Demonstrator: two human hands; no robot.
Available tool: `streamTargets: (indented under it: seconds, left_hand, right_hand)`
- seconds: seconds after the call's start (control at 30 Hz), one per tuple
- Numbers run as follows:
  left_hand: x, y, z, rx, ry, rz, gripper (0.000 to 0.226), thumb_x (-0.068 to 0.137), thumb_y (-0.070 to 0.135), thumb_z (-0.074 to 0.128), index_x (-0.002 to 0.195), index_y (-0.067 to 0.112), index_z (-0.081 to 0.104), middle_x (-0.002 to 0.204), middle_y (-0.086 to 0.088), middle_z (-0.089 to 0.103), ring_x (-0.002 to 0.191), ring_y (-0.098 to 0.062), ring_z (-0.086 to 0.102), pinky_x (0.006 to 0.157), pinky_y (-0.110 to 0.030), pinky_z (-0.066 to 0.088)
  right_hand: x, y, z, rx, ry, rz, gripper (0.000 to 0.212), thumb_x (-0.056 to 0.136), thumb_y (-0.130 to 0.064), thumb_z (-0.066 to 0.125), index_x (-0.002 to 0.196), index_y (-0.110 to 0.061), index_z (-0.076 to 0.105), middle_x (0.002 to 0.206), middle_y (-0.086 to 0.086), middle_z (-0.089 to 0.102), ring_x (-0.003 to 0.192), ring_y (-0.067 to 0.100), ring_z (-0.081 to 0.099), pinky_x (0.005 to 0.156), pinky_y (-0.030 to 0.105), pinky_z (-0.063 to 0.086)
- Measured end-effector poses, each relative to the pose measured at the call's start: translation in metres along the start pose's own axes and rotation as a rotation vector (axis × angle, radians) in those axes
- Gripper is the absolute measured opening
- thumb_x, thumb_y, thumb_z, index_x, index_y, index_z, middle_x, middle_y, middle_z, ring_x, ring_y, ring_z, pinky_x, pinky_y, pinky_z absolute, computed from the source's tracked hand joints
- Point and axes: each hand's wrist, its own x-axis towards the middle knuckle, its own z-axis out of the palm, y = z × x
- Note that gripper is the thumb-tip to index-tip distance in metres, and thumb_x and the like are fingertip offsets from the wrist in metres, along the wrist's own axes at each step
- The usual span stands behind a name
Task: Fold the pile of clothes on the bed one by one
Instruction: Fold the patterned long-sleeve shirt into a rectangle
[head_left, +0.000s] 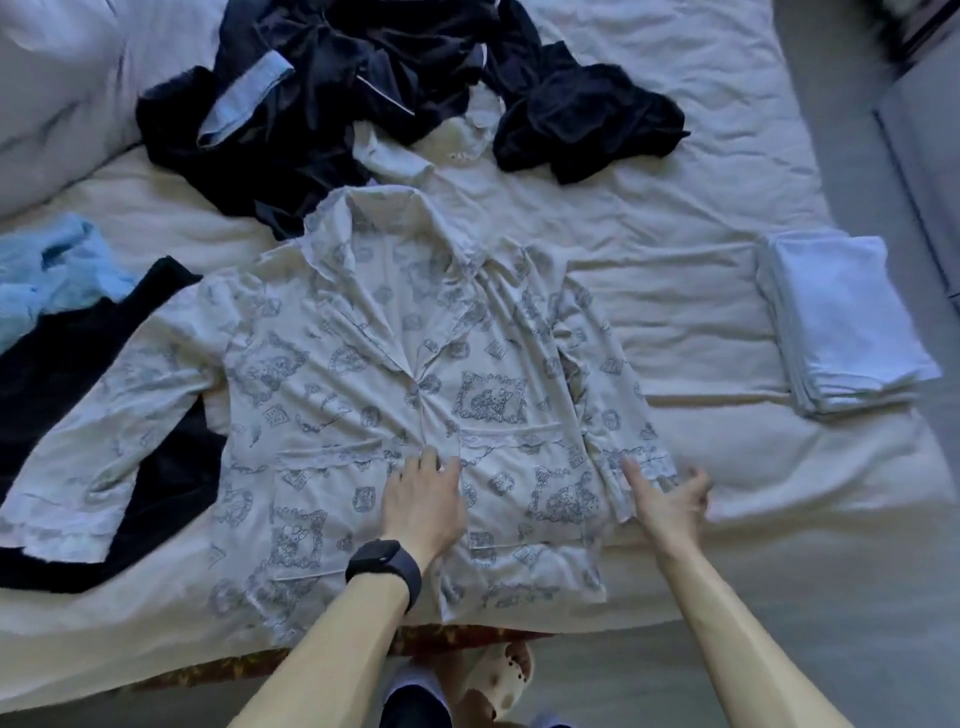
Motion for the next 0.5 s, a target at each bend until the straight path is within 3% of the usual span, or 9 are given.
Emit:
streamTargets:
  seconds: [0.1, 0.17, 0.23, 0.33, 0.43, 0.5]
  left_hand:
    - [0.046, 0.022, -0.02, -0.063, 0.084, 0.093, 0.049, 0.098, 0.031, 0.043, 0.147, 0.026, 0.034, 0.153, -0.009, 0.034, 0.138, -0.029, 0.036, 0.111, -0.043, 0.033]
    - [0.075, 0.037, -0.031, -0.071, 0.095, 0.146, 0.053, 0.099, 0.034, 0.043, 0.15, 0.029, 0.029, 0.16, -0.01, 0.025, 0.146, -0.03, 0.026, 0.116, -0.045, 0.026]
    - [0.1, 0.049, -0.039, -0.074, 0.086, 0.173, 0.055, 0.1, 0.036, 0.042, 0.153, 0.03, 0.025, 0.164, -0.009, 0.018, 0.15, -0.029, 0.018, 0.121, -0.046, 0.02]
    - [0.128, 0.065, -0.049, -0.123, 0.086, 0.176, 0.056, 0.1, 0.037, 0.042, 0.153, 0.033, 0.022, 0.165, -0.009, 0.016, 0.151, -0.028, 0.018, 0.123, -0.047, 0.019]
    - [0.152, 0.079, -0.055, -0.111, 0.061, 0.143, 0.061, 0.101, 0.042, 0.04, 0.156, 0.035, 0.015, 0.166, -0.007, 0.012, 0.151, -0.028, 0.018, 0.123, -0.043, 0.019]
    - [0.169, 0.085, -0.056, -0.107, -0.001, 0.099, 0.062, 0.1, 0.051, 0.029, 0.157, 0.037, 0.009, 0.167, -0.005, 0.01, 0.15, -0.031, 0.021, 0.121, -0.045, 0.022]
  right_hand:
    - [0.04, -0.029, -0.016, -0.228, -0.228, 0.001, 0.07, 0.06, -0.056, 0.078, 0.11, -0.008, 0.07, 0.098, 0.012, 0.074, 0.095, 0.033, 0.069, 0.083, 0.04, 0.052]
    - [0.06, -0.059, -0.039, -0.341, -0.208, -0.123, 0.042, 0.072, -0.041, 0.075, 0.1, -0.011, 0.071, 0.091, 0.012, 0.072, 0.092, 0.036, 0.068, 0.075, 0.039, 0.047]
    - [0.087, -0.091, -0.073, -0.414, 0.011, -0.311, 0.023, 0.088, -0.034, 0.069, 0.103, -0.017, 0.066, 0.106, 0.019, 0.068, 0.104, 0.041, 0.063, 0.076, 0.04, 0.042]
    - [0.135, -0.133, -0.125, -0.236, 0.369, -0.543, 0.018, 0.091, -0.019, 0.067, 0.106, -0.012, 0.062, 0.105, 0.026, 0.06, 0.102, 0.043, 0.055, 0.08, 0.044, 0.041]
    - [0.189, -0.17, -0.162, -0.014, 0.473, -0.61, 0.019, 0.087, -0.003, 0.057, 0.106, -0.003, 0.059, 0.106, 0.029, 0.057, 0.102, 0.042, 0.052, 0.081, 0.036, 0.036]
    - [0.218, -0.193, -0.18, 0.1, 0.562, -0.685, 0.024, 0.083, -0.004, 0.049, 0.104, -0.001, 0.06, 0.106, 0.029, 0.057, 0.102, 0.036, 0.049, 0.082, 0.031, 0.035]
